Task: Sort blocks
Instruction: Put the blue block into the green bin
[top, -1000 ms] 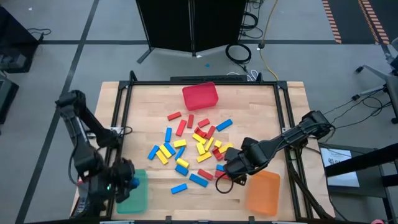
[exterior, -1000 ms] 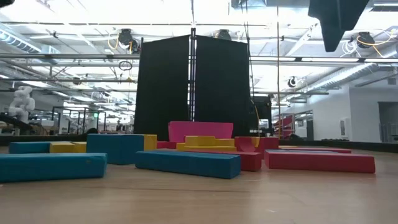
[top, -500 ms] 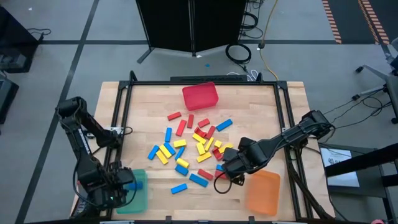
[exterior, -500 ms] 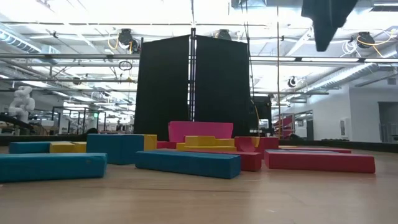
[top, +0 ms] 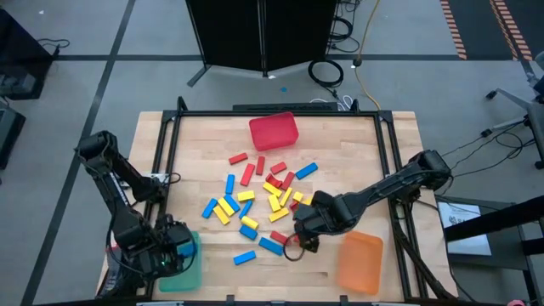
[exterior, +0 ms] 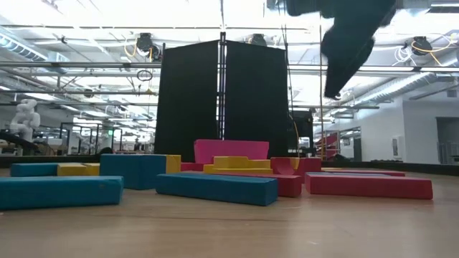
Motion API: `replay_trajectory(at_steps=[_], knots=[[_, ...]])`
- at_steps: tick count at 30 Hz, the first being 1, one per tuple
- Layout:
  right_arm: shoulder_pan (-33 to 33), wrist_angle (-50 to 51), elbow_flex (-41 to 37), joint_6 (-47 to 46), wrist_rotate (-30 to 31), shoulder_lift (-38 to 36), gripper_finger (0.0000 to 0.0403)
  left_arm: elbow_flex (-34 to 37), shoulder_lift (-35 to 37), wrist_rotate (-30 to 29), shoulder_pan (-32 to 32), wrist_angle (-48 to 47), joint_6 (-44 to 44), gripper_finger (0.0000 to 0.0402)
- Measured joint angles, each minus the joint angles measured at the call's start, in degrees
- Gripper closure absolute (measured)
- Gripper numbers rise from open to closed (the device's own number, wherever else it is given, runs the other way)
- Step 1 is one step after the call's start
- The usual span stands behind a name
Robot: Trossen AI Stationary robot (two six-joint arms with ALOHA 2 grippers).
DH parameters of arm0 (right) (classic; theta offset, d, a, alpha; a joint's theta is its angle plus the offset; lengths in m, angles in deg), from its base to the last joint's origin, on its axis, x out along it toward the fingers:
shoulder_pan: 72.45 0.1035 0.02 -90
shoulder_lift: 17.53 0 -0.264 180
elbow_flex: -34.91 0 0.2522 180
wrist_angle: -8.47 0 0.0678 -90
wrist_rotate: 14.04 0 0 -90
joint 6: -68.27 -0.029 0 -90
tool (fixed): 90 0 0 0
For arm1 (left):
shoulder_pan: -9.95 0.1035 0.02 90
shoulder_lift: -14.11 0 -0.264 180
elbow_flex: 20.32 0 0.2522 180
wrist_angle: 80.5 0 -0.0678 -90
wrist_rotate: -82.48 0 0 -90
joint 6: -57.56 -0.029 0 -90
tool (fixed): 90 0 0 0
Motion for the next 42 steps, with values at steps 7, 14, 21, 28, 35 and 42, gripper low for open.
replay_trajectory(at_steps=[7,14,21,28,35,42], knots=[[-12.05,4.59,-1.33,1.58,4.19,-1.20,0.0028,-0.02,6.39,-6.32,4.02,-0.76,-1.75,0.0066],[-24.05,7.51,-1.28,30.38,2.79,-1.42,0.0028,-0.04,11.45,-15.15,8.36,-0.72,-1.92,0.0066],[-29.83,2.66,-1.25,58.11,0.75,-0.78,0.0028,-0.04,11.93,-17.84,11.11,-0.67,-1.49,0.0066],[-35.14,-0.39,-1.28,61.97,-6.75,5.19,0.0028,-0.07,11.92,-20.55,13.30,-0.23,-1.46,0.0065],[-35.20,-1.80,-1.28,68.85,-7.29,11.78,0.0028,-0.07,11.91,-22.24,15.20,-0.30,-1.46,0.0065],[-35.76,-0.21,-0.88,68.45,-7.08,16.53,0.0118,-0.07,11.91,-22.68,16.93,-0.40,-1.46,0.0065]])
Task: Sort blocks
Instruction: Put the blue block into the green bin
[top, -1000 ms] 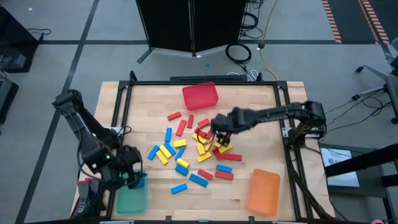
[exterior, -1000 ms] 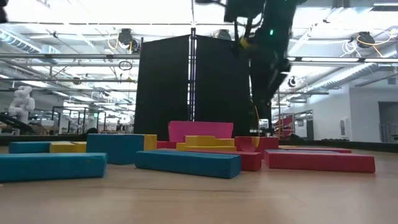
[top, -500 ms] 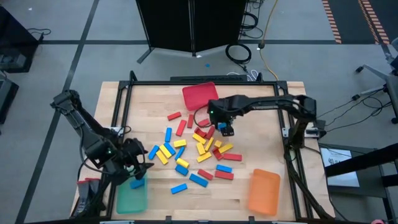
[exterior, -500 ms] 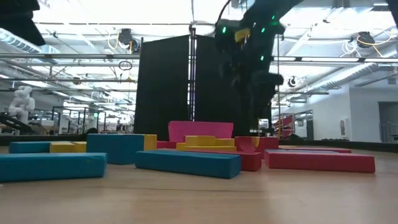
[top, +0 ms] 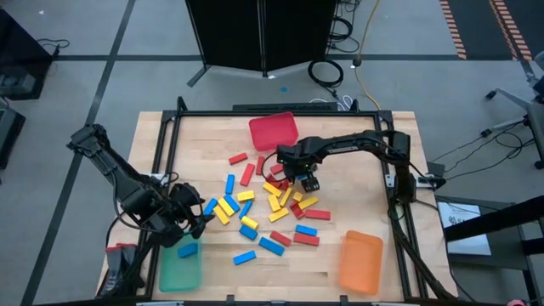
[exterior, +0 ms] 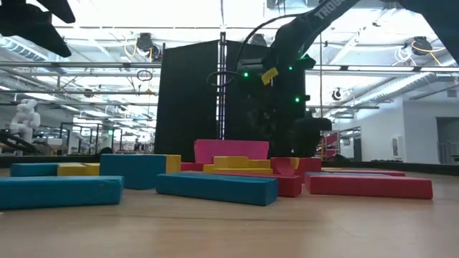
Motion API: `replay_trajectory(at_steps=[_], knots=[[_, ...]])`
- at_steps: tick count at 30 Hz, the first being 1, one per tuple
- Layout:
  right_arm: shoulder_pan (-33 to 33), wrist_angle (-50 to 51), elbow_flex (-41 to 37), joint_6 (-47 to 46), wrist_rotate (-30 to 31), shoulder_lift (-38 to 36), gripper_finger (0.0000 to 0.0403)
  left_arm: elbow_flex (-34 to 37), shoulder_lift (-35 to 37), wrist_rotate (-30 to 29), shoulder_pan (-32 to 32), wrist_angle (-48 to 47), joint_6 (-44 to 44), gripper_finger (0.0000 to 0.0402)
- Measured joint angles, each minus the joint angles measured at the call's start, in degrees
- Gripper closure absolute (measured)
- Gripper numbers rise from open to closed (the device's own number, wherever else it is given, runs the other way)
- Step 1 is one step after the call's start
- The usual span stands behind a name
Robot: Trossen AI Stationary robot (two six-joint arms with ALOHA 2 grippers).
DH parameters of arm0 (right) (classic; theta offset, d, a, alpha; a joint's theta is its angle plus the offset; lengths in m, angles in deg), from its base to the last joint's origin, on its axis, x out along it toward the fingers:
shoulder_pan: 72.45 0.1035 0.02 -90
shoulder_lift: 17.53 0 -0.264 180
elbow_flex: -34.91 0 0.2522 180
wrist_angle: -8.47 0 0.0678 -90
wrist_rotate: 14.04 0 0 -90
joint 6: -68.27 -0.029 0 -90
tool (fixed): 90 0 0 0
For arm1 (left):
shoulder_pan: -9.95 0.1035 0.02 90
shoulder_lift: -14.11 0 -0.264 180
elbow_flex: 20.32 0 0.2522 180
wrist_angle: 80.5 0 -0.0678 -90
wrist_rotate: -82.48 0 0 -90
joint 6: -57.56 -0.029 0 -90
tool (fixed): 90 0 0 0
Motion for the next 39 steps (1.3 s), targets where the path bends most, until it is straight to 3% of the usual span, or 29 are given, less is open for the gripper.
replay_trajectory(at_steps=[6,12,16,23,27,32,39], knots=[[0.02,0.00,-0.13,-0.44,-0.57,0.59,0.0299,0.00,-0.02,-0.53,0.10,-0.07,0.02,0.0065],[-0.05,0.00,-0.08,-5.01,0.10,0.18,0.0300,0.00,-0.02,-1.13,0.82,-0.06,-0.06,0.0065],[-0.07,-1.17,-0.57,-8.11,0.04,-3.86,0.0300,0.00,-0.02,-2.20,1.52,-0.05,-0.36,0.0066],[-0.17,-6.76,-0.24,-19.30,-0.70,-20.49,0.0300,0.00,-0.02,-12.32,2.65,0.74,-0.35,0.0066],[0.13,-18.41,-0.17,-29.42,-6.04,-29.55,0.0300,0.00,-0.02,-20.06,5.15,4.97,-2.24,0.0066],[1.39,-28.55,-0.13,-34.12,-7.27,-35.07,0.0300,0.00,-0.02,-27.80,10.11,21.90,-19.84,0.0066],[2.97,-40.25,-0.15,-39.41,-9.03,-35.27,0.0300,0.00,-0.02,-24.95,17.40,50.29,-54.12,0.0066]])
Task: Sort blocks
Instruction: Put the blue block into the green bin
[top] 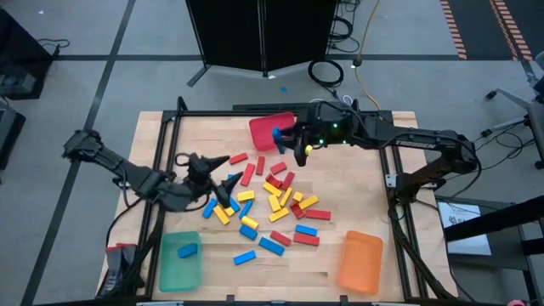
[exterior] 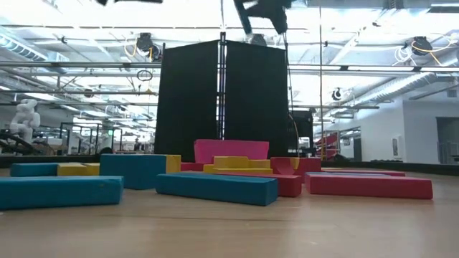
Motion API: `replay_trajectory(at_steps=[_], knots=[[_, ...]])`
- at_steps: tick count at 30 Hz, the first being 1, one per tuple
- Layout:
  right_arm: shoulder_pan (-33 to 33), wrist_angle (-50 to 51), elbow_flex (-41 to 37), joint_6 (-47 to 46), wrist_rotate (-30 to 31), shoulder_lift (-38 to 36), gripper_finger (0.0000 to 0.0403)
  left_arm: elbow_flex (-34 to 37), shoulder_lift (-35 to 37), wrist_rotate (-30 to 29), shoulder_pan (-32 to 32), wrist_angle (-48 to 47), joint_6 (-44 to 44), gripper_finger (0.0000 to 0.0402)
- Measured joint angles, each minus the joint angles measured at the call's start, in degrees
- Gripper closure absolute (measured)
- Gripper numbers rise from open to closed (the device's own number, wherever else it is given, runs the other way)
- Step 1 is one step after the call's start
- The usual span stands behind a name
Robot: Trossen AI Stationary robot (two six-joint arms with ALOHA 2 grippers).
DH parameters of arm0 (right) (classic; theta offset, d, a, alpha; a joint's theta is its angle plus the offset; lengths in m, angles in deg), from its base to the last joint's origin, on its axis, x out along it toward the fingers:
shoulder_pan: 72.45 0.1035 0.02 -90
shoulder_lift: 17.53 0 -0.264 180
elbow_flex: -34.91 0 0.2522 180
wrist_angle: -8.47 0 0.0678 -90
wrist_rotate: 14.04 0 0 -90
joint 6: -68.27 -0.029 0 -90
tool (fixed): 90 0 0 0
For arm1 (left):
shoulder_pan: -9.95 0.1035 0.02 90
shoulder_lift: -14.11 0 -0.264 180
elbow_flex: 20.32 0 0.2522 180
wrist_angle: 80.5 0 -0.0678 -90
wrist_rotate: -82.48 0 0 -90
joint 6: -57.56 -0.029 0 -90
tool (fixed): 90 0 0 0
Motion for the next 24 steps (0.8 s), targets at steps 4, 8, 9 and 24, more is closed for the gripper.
replay_trajectory(at_steps=[4,8,9,24], knots=[[1.48,-9.36,0.00,-1.92,-3.64,0.24,0.0300,0.00,0.00,6.13,3.66,5.57,-7.07,0.0066],[2.78,-14.57,0.00,-4.06,-4.77,0.21,0.0300,0.00,0.00,12.03,6.48,8.38,-9.46,0.0066],[3.13,-15.58,0.00,-4.79,-5.68,0.21,0.0300,0.00,0.00,13.00,7.14,9.33,-10.62,0.0066],[7.22,-17.60,0.02,-4.96,-6.42,0.19,0.0300,0.00,0.02,38.69,15.05,21.53,-12.65,0.0066]])
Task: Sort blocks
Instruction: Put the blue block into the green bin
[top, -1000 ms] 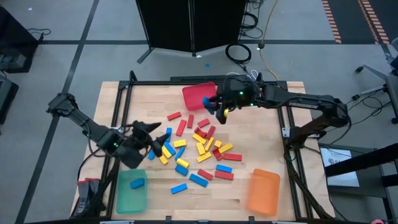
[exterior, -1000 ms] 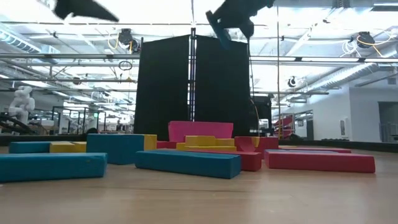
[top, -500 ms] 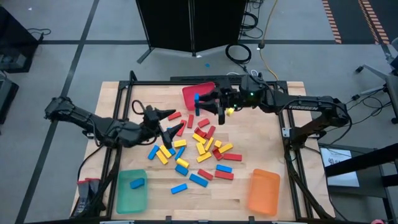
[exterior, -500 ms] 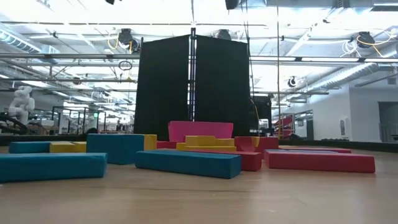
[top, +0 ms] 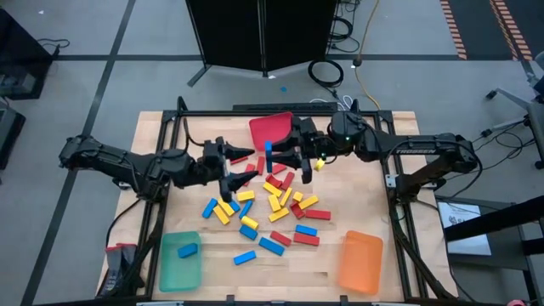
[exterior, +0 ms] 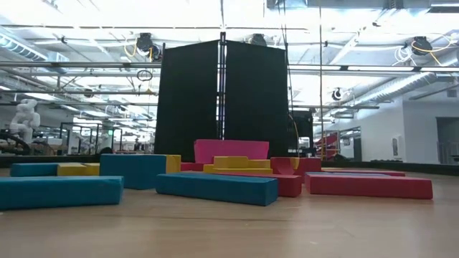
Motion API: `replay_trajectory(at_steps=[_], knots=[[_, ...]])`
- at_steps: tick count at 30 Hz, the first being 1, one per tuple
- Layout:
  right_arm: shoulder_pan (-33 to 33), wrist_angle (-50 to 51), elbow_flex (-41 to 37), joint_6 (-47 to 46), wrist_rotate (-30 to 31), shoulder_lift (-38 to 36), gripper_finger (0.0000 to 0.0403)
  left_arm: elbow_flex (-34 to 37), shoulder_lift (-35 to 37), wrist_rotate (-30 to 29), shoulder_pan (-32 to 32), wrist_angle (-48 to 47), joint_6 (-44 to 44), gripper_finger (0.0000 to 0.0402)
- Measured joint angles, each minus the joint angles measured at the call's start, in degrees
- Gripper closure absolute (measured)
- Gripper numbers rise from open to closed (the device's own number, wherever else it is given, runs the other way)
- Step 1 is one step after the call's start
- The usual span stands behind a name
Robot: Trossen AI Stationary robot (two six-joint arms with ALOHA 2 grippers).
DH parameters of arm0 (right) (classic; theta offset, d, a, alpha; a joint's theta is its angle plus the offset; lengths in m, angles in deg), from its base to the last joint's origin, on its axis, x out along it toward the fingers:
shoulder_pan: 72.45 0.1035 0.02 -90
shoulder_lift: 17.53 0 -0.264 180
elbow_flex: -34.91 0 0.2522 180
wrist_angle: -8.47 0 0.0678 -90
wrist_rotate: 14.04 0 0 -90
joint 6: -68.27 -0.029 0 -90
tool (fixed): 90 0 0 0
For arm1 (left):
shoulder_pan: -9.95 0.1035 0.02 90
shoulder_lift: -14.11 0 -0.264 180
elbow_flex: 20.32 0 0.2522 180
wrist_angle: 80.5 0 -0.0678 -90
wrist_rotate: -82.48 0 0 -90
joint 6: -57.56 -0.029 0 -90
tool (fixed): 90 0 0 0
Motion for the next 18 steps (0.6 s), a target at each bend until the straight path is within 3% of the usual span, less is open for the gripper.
replay_trajectory(at_steps=[10,18], knots=[[0.69,-3.15,0.00,1.39,0.10,0.15,0.0300,-0.01,-4.45,8.39,2.63,6.10,3.96,0.0066],[0.70,-2.81,0.09,1.31,0.09,0.50,0.0300,0.00,-6.40,8.65,2.66,8.08,3.98,0.0066]])
